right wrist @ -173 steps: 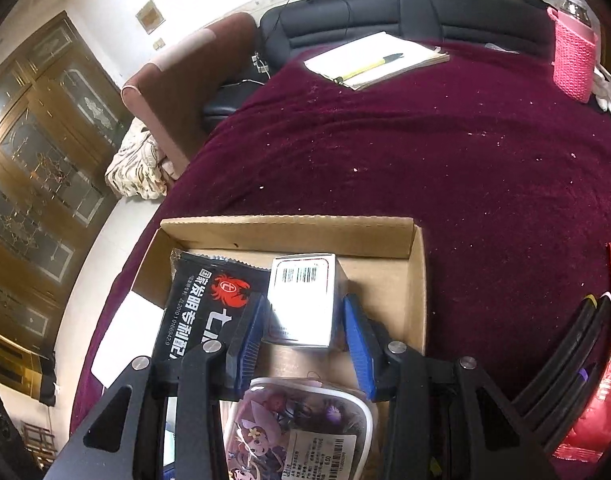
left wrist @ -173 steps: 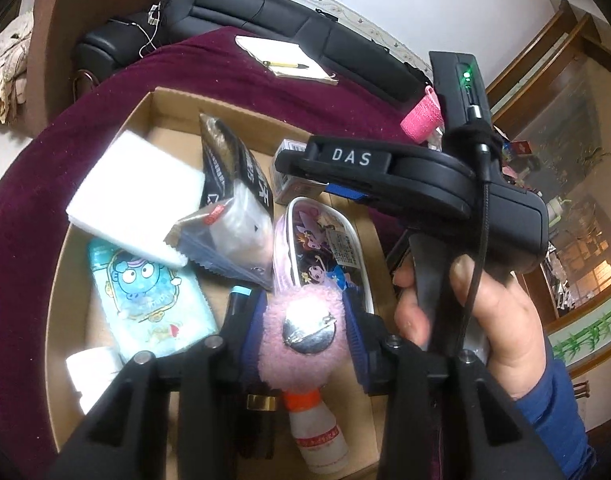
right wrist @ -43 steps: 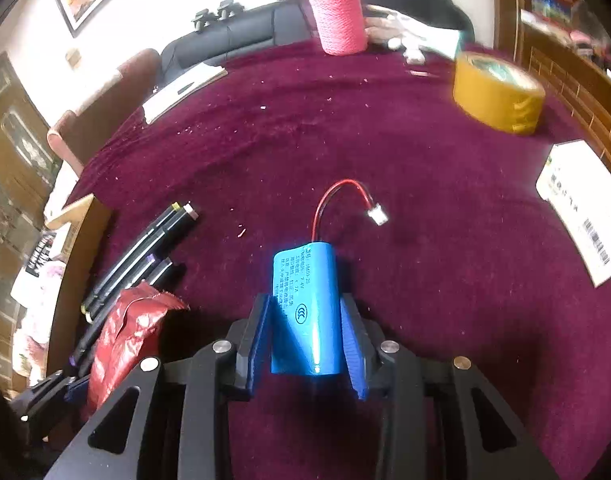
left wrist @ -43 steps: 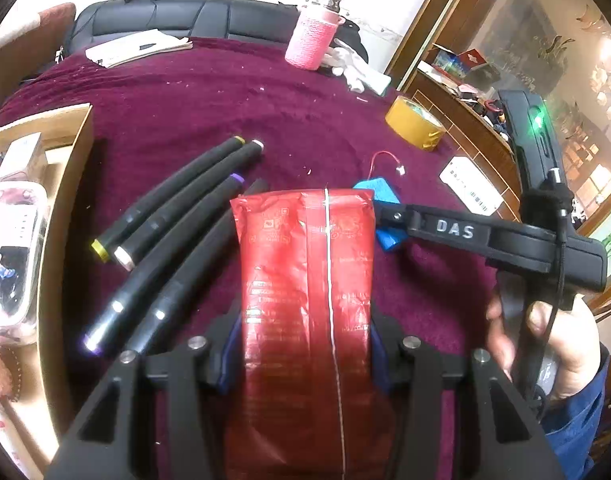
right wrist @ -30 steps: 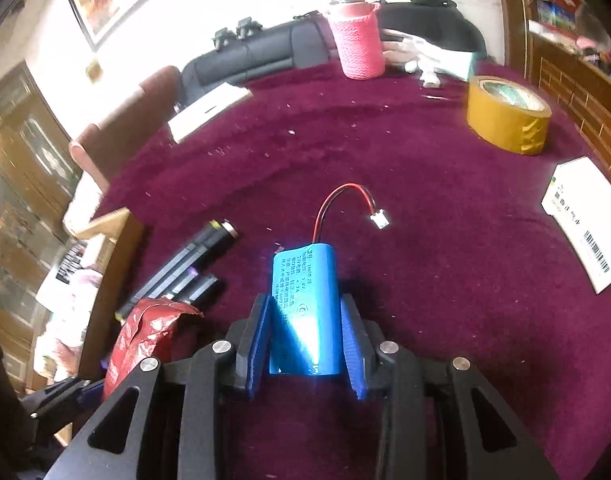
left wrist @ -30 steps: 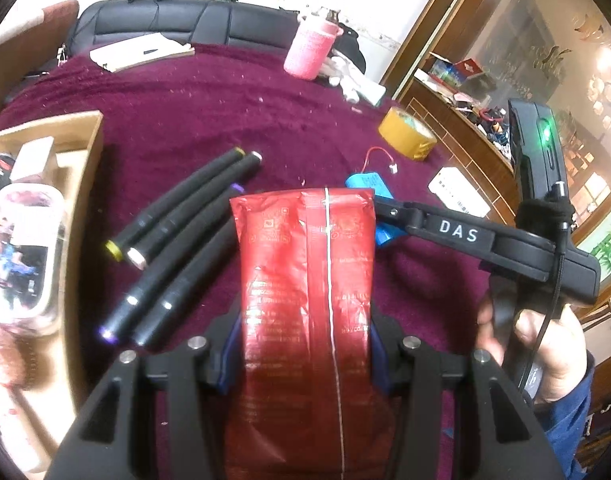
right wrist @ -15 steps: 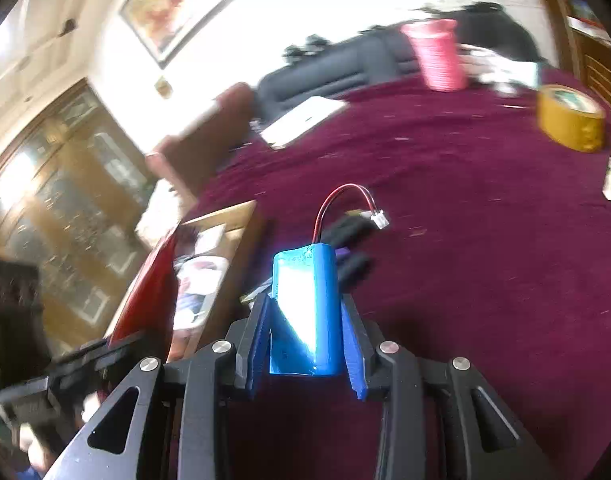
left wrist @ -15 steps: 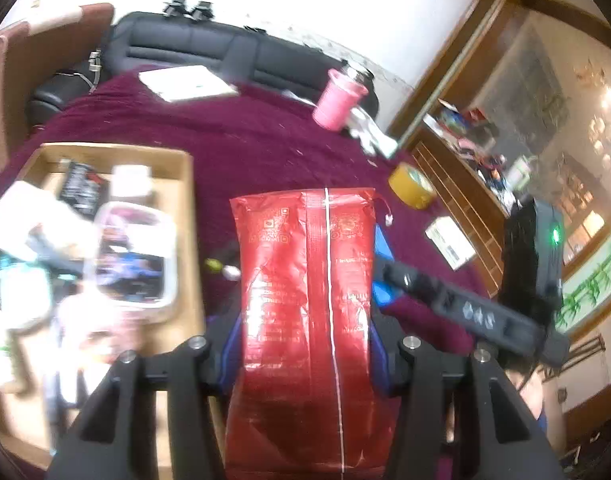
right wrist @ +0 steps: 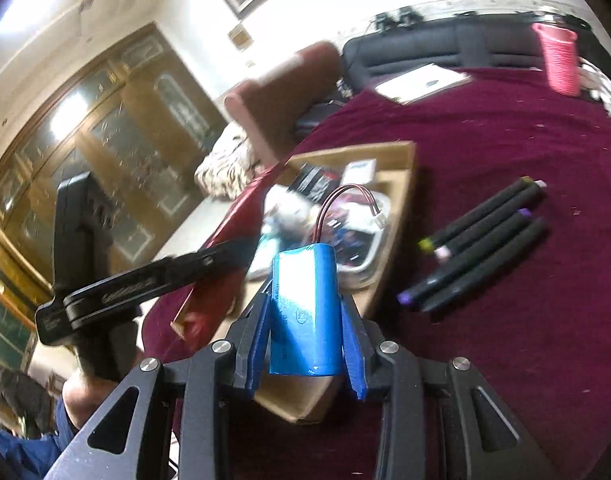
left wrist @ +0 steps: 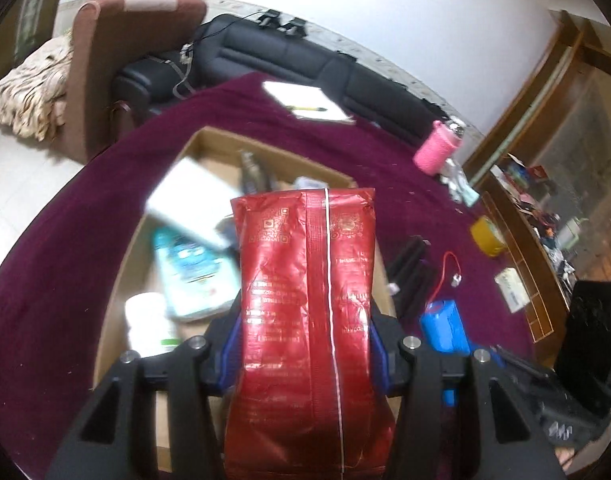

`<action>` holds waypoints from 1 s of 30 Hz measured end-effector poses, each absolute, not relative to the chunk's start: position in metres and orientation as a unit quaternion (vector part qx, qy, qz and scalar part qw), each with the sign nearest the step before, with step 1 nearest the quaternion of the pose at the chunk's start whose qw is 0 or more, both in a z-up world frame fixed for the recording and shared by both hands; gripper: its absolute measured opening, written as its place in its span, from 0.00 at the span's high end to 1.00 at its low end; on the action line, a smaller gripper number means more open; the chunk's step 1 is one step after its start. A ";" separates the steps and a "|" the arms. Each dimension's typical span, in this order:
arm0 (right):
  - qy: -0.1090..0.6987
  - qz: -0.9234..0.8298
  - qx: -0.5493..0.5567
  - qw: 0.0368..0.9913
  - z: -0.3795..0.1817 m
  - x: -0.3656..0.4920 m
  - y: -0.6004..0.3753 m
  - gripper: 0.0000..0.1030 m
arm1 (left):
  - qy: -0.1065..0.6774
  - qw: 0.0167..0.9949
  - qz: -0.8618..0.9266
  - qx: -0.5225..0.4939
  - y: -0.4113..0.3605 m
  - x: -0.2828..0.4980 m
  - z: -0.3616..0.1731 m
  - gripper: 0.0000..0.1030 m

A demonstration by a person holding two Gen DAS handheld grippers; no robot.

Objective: Organize objects
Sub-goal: 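Carry the red bag and blue battery into the tray and open both tools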

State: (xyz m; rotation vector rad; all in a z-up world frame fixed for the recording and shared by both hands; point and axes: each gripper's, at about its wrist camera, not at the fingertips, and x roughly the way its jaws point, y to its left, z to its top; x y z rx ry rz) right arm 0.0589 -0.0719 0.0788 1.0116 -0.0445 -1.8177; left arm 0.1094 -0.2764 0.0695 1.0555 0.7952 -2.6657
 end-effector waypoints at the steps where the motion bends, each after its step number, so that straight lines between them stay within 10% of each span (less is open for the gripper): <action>1: -0.011 -0.751 0.421 0.508 0.076 0.064 -0.077 0.63 | 0.270 0.085 -0.891 0.355 -0.280 0.111 0.066 0.51; 21: 0.069 -0.763 0.427 0.480 0.043 0.077 -0.107 0.63 | 0.269 0.101 -0.881 0.376 -0.291 0.108 0.042 0.50; 30: 0.070 -0.765 0.419 0.485 0.048 0.081 -0.103 0.62 | 0.278 0.100 -0.882 0.368 -0.293 0.113 0.051 0.26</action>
